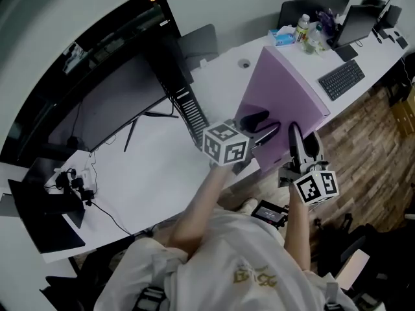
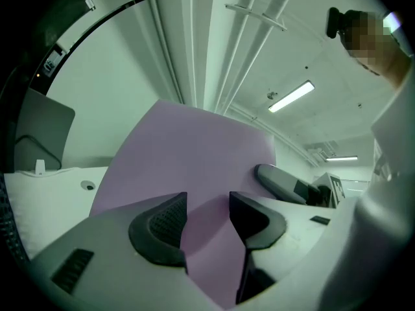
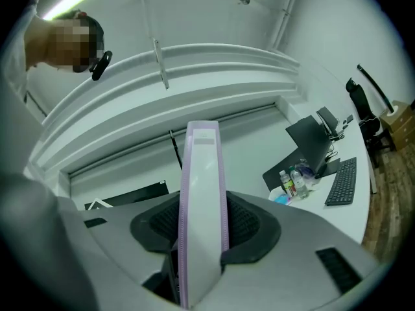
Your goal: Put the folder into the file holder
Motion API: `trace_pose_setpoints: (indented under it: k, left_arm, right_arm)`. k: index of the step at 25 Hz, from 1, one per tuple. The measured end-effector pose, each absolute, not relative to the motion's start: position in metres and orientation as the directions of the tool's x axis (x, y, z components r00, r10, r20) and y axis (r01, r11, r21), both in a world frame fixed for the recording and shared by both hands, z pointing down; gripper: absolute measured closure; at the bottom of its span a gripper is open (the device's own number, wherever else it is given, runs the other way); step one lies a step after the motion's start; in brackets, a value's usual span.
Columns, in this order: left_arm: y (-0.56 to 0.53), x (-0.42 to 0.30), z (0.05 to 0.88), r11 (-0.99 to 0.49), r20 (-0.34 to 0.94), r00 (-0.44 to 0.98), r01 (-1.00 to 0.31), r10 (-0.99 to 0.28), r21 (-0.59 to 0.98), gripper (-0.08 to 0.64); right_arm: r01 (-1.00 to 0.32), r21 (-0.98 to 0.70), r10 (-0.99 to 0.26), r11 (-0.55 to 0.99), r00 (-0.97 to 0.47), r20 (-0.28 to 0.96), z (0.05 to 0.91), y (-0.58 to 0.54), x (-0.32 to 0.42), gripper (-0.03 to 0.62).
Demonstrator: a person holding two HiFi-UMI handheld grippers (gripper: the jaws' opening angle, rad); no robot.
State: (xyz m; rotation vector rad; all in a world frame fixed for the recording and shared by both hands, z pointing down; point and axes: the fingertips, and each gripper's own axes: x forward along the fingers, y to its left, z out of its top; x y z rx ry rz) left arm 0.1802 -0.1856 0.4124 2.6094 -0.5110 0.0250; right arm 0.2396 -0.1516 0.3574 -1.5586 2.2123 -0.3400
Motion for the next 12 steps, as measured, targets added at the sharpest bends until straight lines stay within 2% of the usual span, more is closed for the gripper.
trace_pose_setpoints:
  k: [12]
  left_arm:
    - [-0.19, 0.108, 0.385, -0.817, 0.013, 0.928, -0.335, -0.373, 0.469, 0.35]
  right_arm:
    - [-0.845, -0.37, -0.921, 0.386, -0.334, -0.198, 0.327, -0.153, 0.166, 0.41]
